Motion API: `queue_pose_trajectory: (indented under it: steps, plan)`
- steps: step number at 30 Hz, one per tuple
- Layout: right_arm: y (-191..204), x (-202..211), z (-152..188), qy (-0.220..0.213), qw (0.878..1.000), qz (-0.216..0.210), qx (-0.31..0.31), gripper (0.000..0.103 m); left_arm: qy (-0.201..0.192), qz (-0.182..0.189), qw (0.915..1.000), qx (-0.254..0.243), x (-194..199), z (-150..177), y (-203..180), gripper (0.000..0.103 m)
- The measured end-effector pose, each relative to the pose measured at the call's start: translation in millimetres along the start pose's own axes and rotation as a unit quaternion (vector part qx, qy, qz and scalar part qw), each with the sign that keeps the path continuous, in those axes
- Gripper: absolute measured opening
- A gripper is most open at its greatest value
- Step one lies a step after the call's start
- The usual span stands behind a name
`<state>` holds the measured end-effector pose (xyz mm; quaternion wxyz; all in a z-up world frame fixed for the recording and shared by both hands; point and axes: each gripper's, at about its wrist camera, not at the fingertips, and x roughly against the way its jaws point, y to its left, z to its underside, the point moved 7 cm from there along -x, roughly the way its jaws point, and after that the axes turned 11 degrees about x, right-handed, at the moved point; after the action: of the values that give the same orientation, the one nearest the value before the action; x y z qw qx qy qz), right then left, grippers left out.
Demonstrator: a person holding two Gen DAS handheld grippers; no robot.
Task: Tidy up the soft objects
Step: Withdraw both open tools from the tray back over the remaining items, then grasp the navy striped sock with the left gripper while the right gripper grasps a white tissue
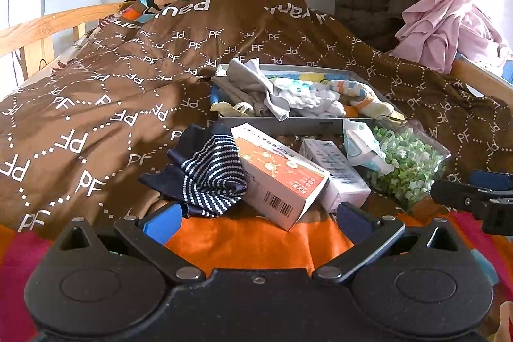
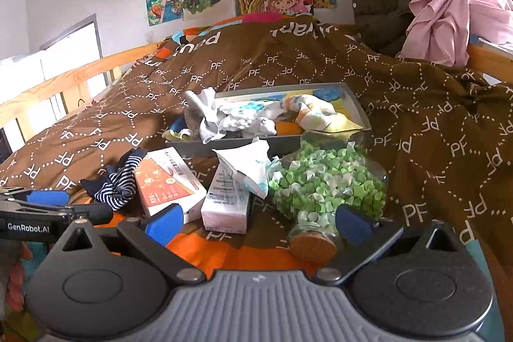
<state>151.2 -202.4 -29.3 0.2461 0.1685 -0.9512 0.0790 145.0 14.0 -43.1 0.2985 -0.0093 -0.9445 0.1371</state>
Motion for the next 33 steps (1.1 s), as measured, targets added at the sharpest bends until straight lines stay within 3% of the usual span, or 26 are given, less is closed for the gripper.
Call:
queue_pose_trajectory:
  steps: [18, 33]
  plan:
    - [11, -5, 4, 0.008, 1.0, -0.016, 0.005, 0.103, -0.002, -0.017, 0.9998, 0.008, 2, -4, 10, 0.102]
    - [25, -15, -9, -0.006, 0.999, -0.027, 0.035, 0.103, -0.029, -0.019, 0.9993, 0.013, -5, -33, 21, 0.102]
